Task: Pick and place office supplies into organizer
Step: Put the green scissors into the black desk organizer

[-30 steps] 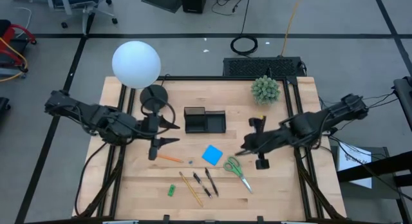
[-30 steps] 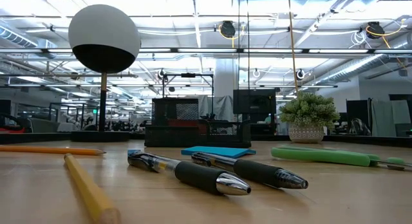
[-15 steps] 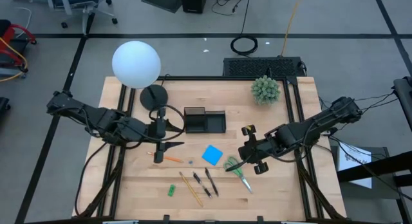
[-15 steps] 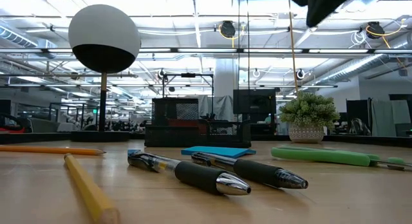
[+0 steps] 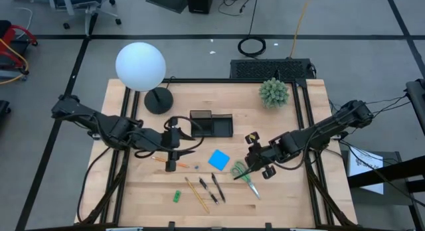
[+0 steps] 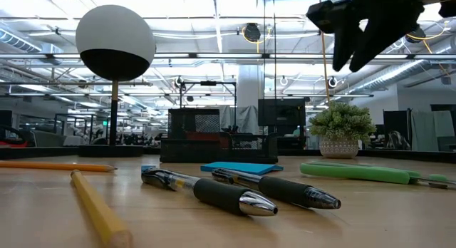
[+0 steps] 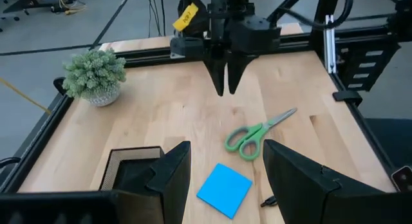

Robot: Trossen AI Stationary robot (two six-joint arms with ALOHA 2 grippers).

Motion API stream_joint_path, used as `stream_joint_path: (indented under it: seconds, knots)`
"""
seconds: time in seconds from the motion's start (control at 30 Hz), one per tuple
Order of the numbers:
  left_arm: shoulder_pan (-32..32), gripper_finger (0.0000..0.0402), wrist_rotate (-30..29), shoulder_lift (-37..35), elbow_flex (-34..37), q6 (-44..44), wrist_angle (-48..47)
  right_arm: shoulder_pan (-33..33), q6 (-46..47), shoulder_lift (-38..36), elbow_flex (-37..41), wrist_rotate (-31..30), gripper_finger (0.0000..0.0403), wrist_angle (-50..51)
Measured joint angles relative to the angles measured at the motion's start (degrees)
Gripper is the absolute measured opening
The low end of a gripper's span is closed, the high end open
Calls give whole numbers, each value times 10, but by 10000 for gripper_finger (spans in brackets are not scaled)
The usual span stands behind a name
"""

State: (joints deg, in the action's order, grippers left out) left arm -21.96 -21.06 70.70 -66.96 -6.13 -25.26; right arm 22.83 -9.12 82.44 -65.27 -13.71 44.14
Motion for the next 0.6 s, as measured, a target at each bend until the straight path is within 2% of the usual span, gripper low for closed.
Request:
stream_joint_path:
  seconds: [0.23, 0.33, 0.6]
  knots:
    - [0, 195, 0, 15, 0, -3, -2, -9, 36, 1, 29, 3, 159, -75]
    - [0, 195, -3, 14, 0, -9, -1, -11, 61, 19, 29, 17, 166, -71]
    - [0, 195, -5, 14, 0, -6, -2, -2, 33, 105, 30, 34, 169, -75]
